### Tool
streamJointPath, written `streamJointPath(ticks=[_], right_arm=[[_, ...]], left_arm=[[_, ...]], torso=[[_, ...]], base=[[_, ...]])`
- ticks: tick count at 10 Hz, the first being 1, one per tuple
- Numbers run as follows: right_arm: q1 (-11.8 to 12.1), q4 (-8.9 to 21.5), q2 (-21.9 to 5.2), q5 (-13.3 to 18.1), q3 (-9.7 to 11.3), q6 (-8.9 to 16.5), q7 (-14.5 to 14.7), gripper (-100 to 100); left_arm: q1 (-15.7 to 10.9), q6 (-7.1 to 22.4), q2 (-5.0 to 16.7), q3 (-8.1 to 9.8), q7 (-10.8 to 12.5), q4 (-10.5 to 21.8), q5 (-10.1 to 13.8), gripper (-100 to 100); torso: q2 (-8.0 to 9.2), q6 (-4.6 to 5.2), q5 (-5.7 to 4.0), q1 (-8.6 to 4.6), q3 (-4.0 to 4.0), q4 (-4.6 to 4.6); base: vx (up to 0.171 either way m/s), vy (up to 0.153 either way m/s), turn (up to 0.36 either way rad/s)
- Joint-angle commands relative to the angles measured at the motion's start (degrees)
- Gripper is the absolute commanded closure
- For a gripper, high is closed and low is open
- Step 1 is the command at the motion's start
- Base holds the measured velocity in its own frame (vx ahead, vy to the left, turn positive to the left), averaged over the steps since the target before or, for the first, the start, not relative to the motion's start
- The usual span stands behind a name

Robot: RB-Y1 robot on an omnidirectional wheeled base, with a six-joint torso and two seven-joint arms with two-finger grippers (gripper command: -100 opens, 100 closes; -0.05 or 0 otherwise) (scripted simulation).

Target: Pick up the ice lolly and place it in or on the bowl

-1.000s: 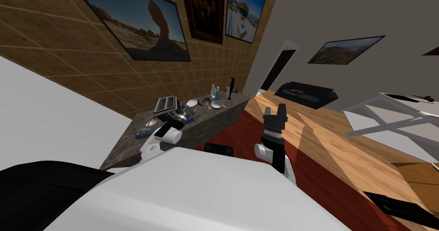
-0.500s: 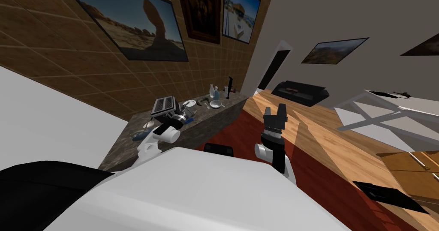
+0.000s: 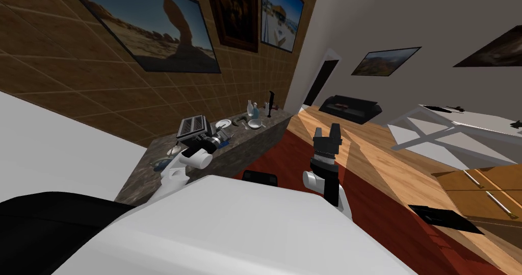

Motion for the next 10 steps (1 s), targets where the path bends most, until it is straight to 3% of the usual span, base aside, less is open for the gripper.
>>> streamJointPath(ticks=[1, 3, 4, 5, 6, 7, 8, 9, 10], right_arm=[[0.00, 0.00, 0.00, 0.00, 0.00, 0.00, 0.00, 0], [0.00, 0.00, 0.00, 0.00, 0.00, 0.00, 0.00, 0], [0.00, 0.00, 0.00, 0.00, 0.00, 0.00, 0.00, 0], [-0.01, 0.00, 0.00, 0.00, 0.00, 0.00, 0.00, 0], [0.00, 0.00, 0.00, 0.00, 0.00, 0.00, 0.00, 0], [0.00, 0.00, 0.00, 0.00, 0.00, 0.00, 0.00, 0], [0.00, 0.00, 0.00, 0.00, 0.00, 0.00, 0.00, 0], [0.00, 0.00, 0.00, 0.00, 0.00, 0.00, 0.00, 0], [0.00, 0.00, 0.00, 0.00, 0.00, 0.00, 0.00, 0]], left_arm=[[-0.65, 2.86, 1.84, 0.47, 2.80, 0.43, 2.15, -100], [-0.65, 4.95, 1.84, 0.47, 2.80, 0.43, 2.15, -100], [-1.02, 7.39, 3.55, 0.87, 5.17, 0.85, 4.16, -100], [-1.02, 8.45, 3.55, 0.87, 5.17, 0.85, 4.16, -100], [-1.38, 10.08, 5.29, 1.24, 7.51, 1.30, 6.20, -100], [-1.38, 11.68, 5.29, 1.24, 7.51, 1.30, 6.20, -100], [-1.73, 13.38, 7.04, 1.57, 9.82, 1.77, 8.28, -100], [-1.73, 15.12, 7.04, 1.57, 9.82, 1.77, 8.28, -100], [-2.07, 17.04, 8.79, 1.87, 12.08, 2.27, 10.36, -100]], torso=[[0.00, 0.00, 0.00, 0.00, 0.00, 0.00], [0.02, 0.00, 0.01, 0.03, 0.01, 0.01], [-0.01, -0.01, 0.00, -0.01, 0.00, 0.00], [-0.01, 0.03, 0.00, 0.01, -0.01, 0.00], [-0.01, 0.00, 0.00, 0.01, -0.01, 0.00], [0.00, 0.02, 0.00, 0.03, 0.00, 0.00], [0.00, 0.00, 0.01, 0.04, 0.00, 0.00], [0.00, 0.02, 0.01, 0.04, 0.00, 0.00], [0.00, -0.01, 0.01, 0.04, 0.00, 0.00]], base=[[-0.021, 0.021, -0.133], [-0.015, 0.016, -0.021], [-0.010, 0.014, -0.129], [-0.012, 0.017, -0.073], [-0.017, 0.022, -0.100], [-0.016, 0.024, -0.067], [-0.016, 0.025, -0.125], [-0.014, 0.024, -0.067], [-0.013, 0.024, -0.109]])
